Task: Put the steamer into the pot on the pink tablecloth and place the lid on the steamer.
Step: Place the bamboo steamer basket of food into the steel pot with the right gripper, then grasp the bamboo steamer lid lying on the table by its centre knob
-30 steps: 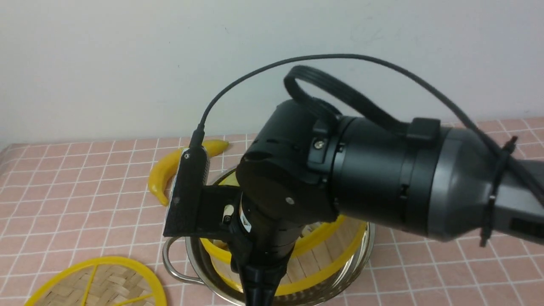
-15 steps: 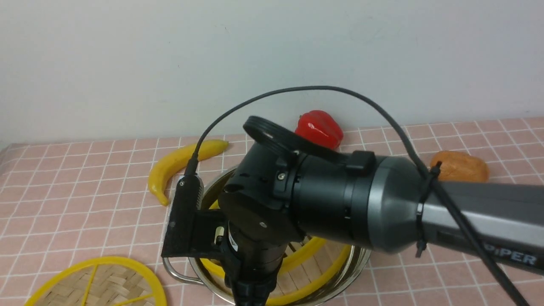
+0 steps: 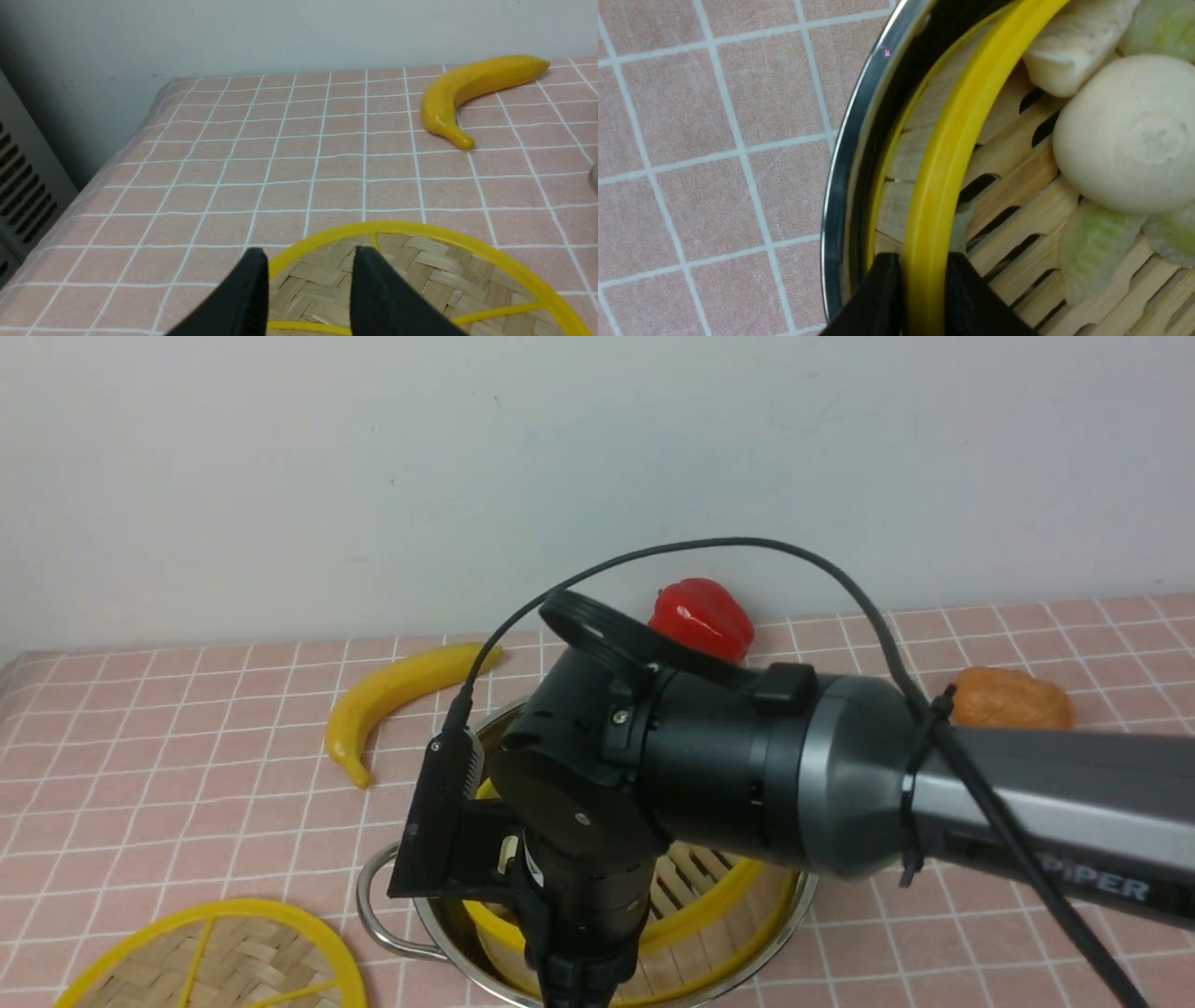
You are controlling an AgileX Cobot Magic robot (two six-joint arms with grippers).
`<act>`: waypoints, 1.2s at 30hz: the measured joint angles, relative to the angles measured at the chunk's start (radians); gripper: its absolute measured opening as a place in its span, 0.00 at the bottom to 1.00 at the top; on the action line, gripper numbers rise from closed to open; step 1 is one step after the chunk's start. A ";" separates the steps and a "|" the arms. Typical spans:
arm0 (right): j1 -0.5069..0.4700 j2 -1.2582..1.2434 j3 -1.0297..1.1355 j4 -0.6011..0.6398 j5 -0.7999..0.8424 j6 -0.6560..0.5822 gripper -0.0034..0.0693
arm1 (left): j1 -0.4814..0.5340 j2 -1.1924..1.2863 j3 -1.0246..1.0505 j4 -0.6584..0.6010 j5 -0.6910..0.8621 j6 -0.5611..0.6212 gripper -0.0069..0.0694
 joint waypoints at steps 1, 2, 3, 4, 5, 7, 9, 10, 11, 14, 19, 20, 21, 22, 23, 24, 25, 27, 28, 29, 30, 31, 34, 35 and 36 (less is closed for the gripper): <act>-0.004 0.000 0.000 0.000 0.000 0.002 0.26 | 0.000 0.000 0.000 0.000 0.000 0.000 0.41; -0.006 0.000 0.000 -0.001 0.000 0.003 0.28 | 0.000 0.000 0.000 0.000 0.000 0.000 0.41; -0.011 0.000 0.000 -0.001 -0.001 0.003 0.31 | 0.000 0.000 0.000 0.000 0.000 0.000 0.41; -0.014 0.000 0.000 -0.001 -0.004 0.005 0.34 | 0.000 0.000 0.000 0.000 0.000 0.000 0.41; -0.015 0.000 0.000 -0.001 -0.012 0.005 0.37 | 0.000 0.000 0.000 0.000 0.000 0.000 0.41; -0.018 0.000 0.000 0.000 -0.036 0.005 0.40 | 0.000 0.000 0.000 0.000 0.000 0.000 0.41; -0.018 0.000 0.000 0.003 -0.057 0.006 0.41 | 0.000 0.000 0.000 0.000 0.000 0.000 0.41; -0.018 0.000 0.000 0.005 -0.068 0.006 0.42 | 0.000 0.000 0.000 0.000 0.000 0.000 0.41; -0.018 0.000 0.000 0.010 -0.075 0.007 0.42 | 0.000 0.000 0.000 0.000 0.000 0.000 0.41; -0.018 0.000 -0.001 0.015 -0.078 0.013 0.43 | 0.000 0.000 0.000 0.000 0.000 0.000 0.41; -0.018 -0.008 -0.055 0.004 -0.022 0.071 0.38 | 0.000 0.000 0.000 0.000 0.000 0.000 0.41; -0.018 -0.021 -0.076 -0.004 0.007 0.097 0.34 | 0.000 0.000 0.000 0.000 0.000 0.000 0.41; -0.018 -0.036 -0.097 -0.014 0.028 0.109 0.30 | 0.000 0.000 0.000 0.000 0.000 0.000 0.41; -0.018 -0.065 -0.117 -0.035 0.050 0.141 0.22 | 0.000 0.000 0.000 0.000 0.000 0.000 0.41; -0.018 -0.082 -0.131 -0.047 0.056 0.153 0.16 | 0.000 0.000 0.000 0.000 0.000 0.000 0.41; -0.018 -0.114 -0.144 -0.072 0.058 0.176 0.09 | 0.000 0.000 0.000 0.000 0.000 0.000 0.41; -0.020 -0.155 -0.154 -0.108 0.059 0.210 0.04 | 0.000 0.000 0.000 0.000 0.000 0.000 0.41; -0.024 -0.205 -0.158 -0.139 0.060 0.262 0.03 | 0.000 0.000 0.000 0.000 0.000 0.000 0.41; -0.027 -0.226 -0.160 -0.155 0.062 0.288 0.03 | 0.000 0.000 0.000 0.000 0.000 0.000 0.41; -0.038 -0.284 -0.162 -0.171 0.065 0.387 0.03 | 0.000 0.000 0.000 0.000 0.000 0.000 0.41; -0.043 -0.313 -0.163 -0.175 0.068 0.448 0.03 | 0.000 0.000 0.000 0.000 0.000 0.000 0.41; -0.045 -0.329 -0.163 -0.175 0.070 0.485 0.03 | 0.000 0.000 0.000 0.000 0.000 0.000 0.41; -0.047 -0.397 -0.163 -0.160 0.073 0.661 0.03 | 0.000 0.000 0.000 0.000 0.000 0.000 0.41; -0.047 -0.416 -0.163 -0.152 0.075 0.710 0.03 | 0.000 0.000 0.000 0.000 0.000 0.000 0.41; -0.047 -0.437 -0.163 -0.146 0.075 0.759 0.03 | 0.000 0.000 0.000 0.000 0.000 0.000 0.41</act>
